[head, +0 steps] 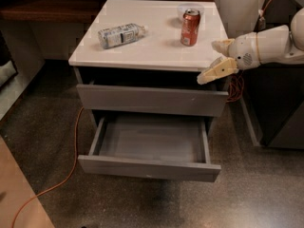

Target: Place coke can into middle drawer

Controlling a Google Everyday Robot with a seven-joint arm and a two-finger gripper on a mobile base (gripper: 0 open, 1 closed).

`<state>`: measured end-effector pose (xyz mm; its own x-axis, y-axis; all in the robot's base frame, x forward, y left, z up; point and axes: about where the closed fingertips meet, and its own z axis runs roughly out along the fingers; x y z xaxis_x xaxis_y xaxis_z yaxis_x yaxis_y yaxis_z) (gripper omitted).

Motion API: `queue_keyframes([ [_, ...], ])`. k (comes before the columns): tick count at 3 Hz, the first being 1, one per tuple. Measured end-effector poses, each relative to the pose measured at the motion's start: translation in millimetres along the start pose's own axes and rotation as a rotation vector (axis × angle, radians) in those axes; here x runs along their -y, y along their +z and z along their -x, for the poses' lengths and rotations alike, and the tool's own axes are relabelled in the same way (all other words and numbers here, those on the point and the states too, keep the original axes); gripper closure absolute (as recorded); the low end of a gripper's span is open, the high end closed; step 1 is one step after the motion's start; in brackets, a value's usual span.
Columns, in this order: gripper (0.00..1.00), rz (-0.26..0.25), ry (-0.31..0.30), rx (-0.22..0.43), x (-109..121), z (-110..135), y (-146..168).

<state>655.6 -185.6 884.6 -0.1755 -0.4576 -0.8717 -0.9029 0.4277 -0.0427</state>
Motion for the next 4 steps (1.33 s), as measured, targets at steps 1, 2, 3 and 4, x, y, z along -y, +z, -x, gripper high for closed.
queue_keyframes([
  [1, 0.0, 0.0, 0.0, 0.0, 0.0, 0.0, 0.1],
  [2, 0.0, -0.024, 0.068, 0.043, 9.4, 4.3, 1.5],
  [3, 0.0, -0.077, 0.144, 0.097, 31.3, 15.2, 1.3],
  [4, 0.0, -0.157, 0.213, 0.144, 62.3, 26.5, -0.4],
])
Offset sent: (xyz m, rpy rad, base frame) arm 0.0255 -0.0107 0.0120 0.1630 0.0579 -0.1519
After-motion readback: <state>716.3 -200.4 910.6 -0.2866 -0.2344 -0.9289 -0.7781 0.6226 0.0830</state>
